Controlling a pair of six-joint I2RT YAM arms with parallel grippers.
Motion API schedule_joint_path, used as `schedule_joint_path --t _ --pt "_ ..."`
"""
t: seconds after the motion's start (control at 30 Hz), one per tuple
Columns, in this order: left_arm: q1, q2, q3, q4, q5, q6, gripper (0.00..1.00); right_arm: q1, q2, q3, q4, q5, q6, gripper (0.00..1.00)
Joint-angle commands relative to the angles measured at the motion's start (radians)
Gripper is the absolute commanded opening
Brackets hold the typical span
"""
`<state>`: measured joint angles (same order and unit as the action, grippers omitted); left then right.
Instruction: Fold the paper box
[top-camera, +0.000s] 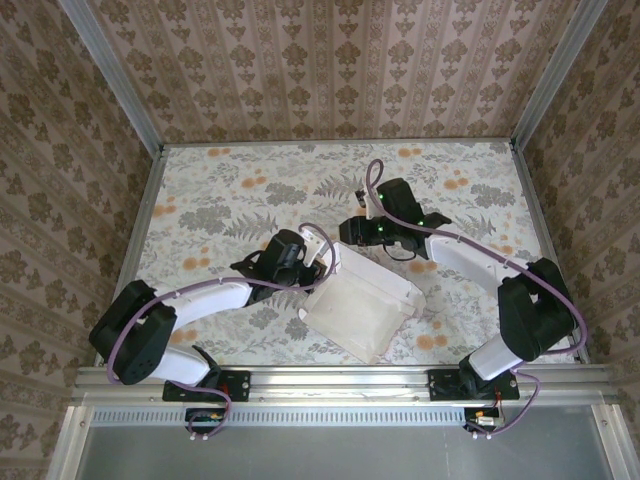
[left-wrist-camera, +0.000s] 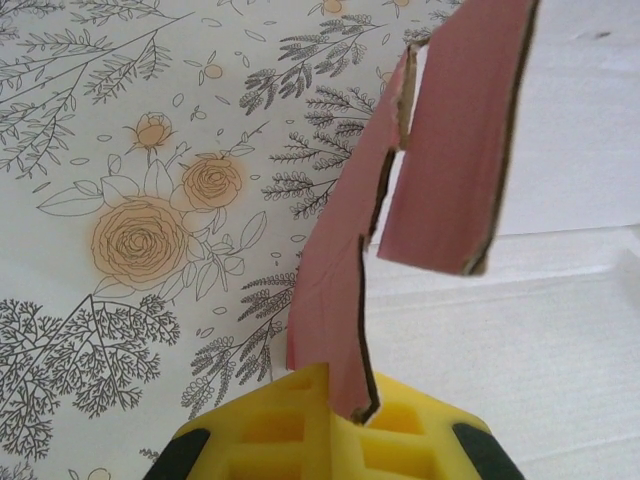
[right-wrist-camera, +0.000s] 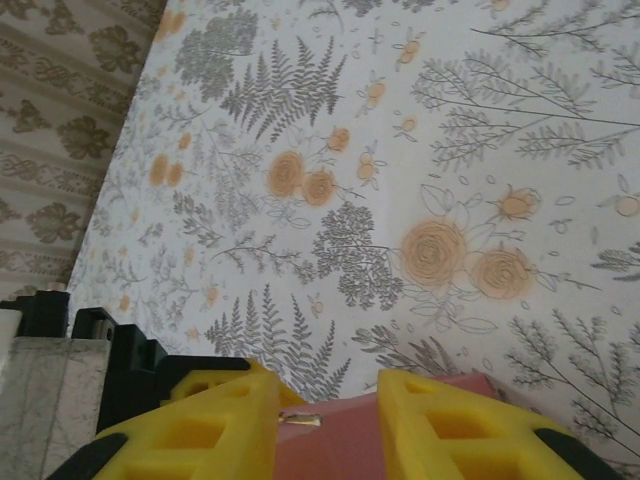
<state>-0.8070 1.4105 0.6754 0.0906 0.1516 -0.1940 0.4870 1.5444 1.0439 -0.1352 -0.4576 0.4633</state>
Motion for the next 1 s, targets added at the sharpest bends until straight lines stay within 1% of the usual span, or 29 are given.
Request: schedule_joint_path --t 0.0,0.37,0.5,0.7,0.97 --pt "-0.011 0.030 0.006 -0.098 -0.012 0.016 0.02 0.002 0.020 -0.026 0.071 -0.052 0.015 0.35" --pt "-0.017 0.029 0.013 -0.109 -0.016 0.016 0.01 0.013 0.045 -0.075 0.132 -0.042 0.028 0.37" --pt "-0.017 0.034 0.020 -0.116 -0.017 0.018 0.02 0.025 0.051 -0.092 0.153 -0.028 0.029 0.40" --pt "-0.021 0.042 0.036 -0.128 -0.012 0.022 0.01 0.033 0.057 -0.130 0.218 -0.003 0.046 0.48" --pt "-0.036 0.044 0.065 -0.156 -0.006 0.034 0.02 0.042 0.086 -0.157 0.274 0.038 0.051 0.54"
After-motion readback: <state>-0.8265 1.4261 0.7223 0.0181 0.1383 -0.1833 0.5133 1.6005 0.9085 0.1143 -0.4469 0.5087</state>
